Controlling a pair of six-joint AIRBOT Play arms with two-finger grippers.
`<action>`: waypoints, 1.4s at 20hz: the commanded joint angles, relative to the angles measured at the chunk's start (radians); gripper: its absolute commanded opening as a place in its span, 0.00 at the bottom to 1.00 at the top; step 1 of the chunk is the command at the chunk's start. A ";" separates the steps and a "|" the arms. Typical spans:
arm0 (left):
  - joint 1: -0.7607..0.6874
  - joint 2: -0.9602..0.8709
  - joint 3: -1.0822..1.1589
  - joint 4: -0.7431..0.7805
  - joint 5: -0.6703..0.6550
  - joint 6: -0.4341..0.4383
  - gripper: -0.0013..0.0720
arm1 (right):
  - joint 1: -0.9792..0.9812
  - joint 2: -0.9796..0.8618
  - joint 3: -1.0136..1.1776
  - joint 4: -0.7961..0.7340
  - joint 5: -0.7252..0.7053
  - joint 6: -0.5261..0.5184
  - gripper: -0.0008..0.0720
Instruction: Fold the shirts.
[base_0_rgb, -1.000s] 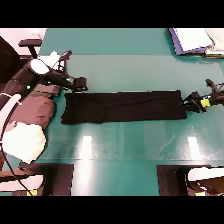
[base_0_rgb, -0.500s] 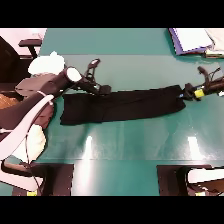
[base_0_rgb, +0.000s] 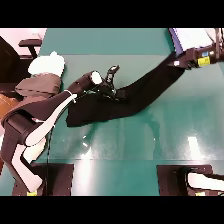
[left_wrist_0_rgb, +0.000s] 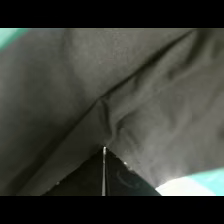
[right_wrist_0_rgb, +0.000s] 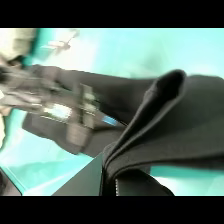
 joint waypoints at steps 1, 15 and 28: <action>-0.010 -0.024 0.022 0.017 -0.016 -0.002 0.06 | 0.114 0.011 0.090 0.014 -0.029 0.027 0.03; 0.417 0.417 0.052 0.242 -0.229 -0.016 0.06 | 0.601 -0.159 0.116 0.109 -0.301 -0.031 0.04; 0.663 0.647 0.051 0.305 -0.393 -0.015 0.06 | 0.606 -0.332 0.079 -0.227 -0.144 0.026 0.73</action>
